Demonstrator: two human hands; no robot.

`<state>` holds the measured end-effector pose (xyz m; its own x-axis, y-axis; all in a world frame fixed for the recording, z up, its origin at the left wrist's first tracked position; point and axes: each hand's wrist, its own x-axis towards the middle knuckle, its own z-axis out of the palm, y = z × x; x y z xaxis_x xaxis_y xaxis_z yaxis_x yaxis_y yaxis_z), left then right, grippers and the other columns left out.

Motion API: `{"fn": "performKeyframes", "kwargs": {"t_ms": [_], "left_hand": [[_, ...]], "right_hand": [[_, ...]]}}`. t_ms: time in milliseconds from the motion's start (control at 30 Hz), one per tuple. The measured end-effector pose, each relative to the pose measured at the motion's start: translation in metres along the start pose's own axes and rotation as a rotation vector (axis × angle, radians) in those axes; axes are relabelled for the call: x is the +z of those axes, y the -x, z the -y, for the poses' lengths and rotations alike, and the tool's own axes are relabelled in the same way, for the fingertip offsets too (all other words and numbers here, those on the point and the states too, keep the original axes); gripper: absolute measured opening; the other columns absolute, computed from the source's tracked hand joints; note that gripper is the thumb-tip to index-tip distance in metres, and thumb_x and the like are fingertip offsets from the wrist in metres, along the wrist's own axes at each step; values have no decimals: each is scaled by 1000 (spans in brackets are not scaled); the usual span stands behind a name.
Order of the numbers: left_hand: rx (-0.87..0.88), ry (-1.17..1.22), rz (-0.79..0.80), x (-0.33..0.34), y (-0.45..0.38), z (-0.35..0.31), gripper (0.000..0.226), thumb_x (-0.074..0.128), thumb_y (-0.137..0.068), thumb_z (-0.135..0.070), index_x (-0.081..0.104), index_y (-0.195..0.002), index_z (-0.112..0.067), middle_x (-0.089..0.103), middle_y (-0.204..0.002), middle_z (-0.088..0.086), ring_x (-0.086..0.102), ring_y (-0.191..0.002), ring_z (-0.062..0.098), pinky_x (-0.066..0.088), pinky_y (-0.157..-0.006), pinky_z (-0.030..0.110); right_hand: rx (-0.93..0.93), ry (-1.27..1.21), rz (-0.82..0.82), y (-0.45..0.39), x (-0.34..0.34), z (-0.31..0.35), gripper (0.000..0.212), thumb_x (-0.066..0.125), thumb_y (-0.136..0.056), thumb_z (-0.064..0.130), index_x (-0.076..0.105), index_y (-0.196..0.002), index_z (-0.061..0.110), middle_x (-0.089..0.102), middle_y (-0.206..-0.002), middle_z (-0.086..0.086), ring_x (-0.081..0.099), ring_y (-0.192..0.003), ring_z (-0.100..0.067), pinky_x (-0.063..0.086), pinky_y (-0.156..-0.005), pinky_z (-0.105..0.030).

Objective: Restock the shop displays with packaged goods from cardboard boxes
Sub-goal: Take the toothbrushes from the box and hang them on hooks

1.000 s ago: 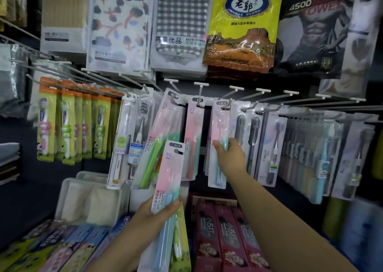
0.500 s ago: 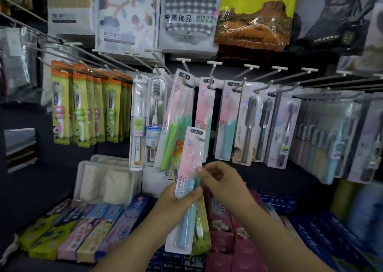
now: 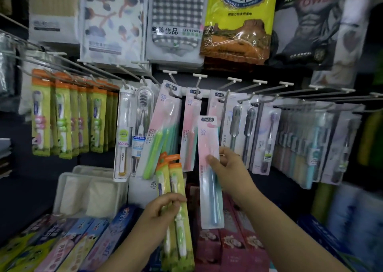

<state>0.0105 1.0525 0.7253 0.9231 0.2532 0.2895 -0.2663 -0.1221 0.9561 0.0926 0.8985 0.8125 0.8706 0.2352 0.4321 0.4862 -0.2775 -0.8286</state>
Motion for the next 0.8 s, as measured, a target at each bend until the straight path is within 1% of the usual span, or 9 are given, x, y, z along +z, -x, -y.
{"fn": "performKeyframes", "kwargs": {"t_ms": [67,167,233,300,367,467,600,700,800], "left_hand": [[11,-9,17,-3,-2,3,34,54,-95,-19,72,-75,-40,64,-106,-24,50,-108,-9,40,-89,19],[41,-17,37,-6,-4,5,37,55,-94,-16,73,-74,-41,67,-100,-26,51,-105,-11,40,-84,11],[46,-28,62,-8,-5,4,38,54,-94,-15,73,-75,-43,66,-98,-32,50,-105,-11,39,-86,11],[34,-45,88,-11,-6,4,36,54,-94,-18,72,-77,-44,63,-96,-39,49,-105,-11,41,-90,16],[41,-58,97,-12,-4,4,29,54,-91,-26,71,-82,-48,65,-102,-33,49,-108,-11,42,-95,20],[68,-104,111,-15,1,5,24,54,-79,-44,66,-96,-57,55,-116,-35,45,-111,-18,38,-99,19],[82,-73,126,-19,5,5,31,56,-85,-38,61,-103,-62,51,-112,-49,38,-103,-34,36,-92,10],[101,-76,103,-20,6,3,41,54,-93,-24,59,-105,-63,49,-108,-54,37,-101,-37,36,-89,5],[95,-36,76,-21,8,0,40,54,-93,-20,66,-104,-55,53,-107,-48,40,-95,-37,37,-77,-3]], "right_hand": [[-6,34,-25,-13,-7,9,24,55,-95,33,56,-116,21,69,-109,-3,66,-97,-23,53,-89,-44],[-17,47,-80,-32,-14,23,30,54,-96,32,52,-122,18,66,-115,-2,64,-103,-23,51,-93,-45],[-12,53,-100,-41,-15,29,41,53,-96,34,47,-133,15,60,-126,-3,59,-113,-25,48,-98,-46],[-20,58,-116,-47,-14,32,46,52,-97,34,43,-137,14,57,-130,-3,57,-114,-24,47,-98,-43],[-25,43,-126,-52,-11,32,42,51,-98,30,43,-135,12,56,-127,0,56,-110,-21,46,-92,-33],[-15,32,-140,-59,-7,33,49,49,-99,29,36,-142,10,47,-141,-7,50,-122,-23,41,-92,-30],[-18,55,-152,-66,-3,36,49,47,-100,27,33,-144,8,49,-135,-9,44,-94,-12,36,-80,-25],[-16,60,-167,-71,-3,36,50,47,-100,28,32,-144,8,48,-136,-10,40,-94,-12,35,-81,-25],[-35,62,-208,-72,1,34,45,45,-101,27,35,-140,7,52,-122,-5,46,-87,-12,37,-75,-26]]}}
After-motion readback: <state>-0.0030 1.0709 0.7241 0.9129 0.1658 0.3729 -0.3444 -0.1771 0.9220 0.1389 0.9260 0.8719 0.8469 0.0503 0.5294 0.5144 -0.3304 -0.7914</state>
